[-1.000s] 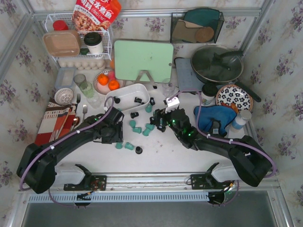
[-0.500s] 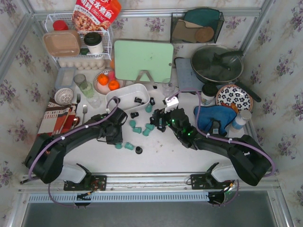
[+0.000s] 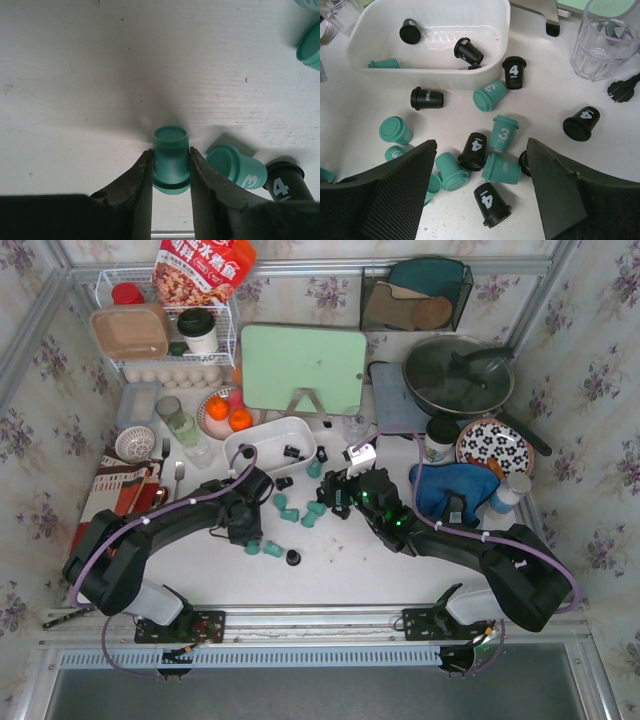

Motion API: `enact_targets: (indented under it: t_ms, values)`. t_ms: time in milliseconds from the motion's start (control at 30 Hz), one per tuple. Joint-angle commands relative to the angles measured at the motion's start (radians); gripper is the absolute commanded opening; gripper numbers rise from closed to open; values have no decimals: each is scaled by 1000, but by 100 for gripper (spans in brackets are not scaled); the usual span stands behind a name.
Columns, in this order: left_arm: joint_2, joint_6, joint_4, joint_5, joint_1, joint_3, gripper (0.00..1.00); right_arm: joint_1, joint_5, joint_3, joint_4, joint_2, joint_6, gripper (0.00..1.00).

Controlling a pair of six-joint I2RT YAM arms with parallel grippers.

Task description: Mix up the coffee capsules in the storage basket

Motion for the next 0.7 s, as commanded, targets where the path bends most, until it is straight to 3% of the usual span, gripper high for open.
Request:
enact_targets:
  t_ms: [0, 400, 667]
  values:
    - [32, -5, 14, -36, 1, -14, 33, 1, -4, 8, 5, 1, 3, 81]
    - [58, -3, 43, -59, 1, -13, 32, 1, -1, 9, 3, 1, 2, 81]
    - [-91, 32, 24, -185, 1, 22, 28, 1, 5, 10, 4, 9, 2, 81]
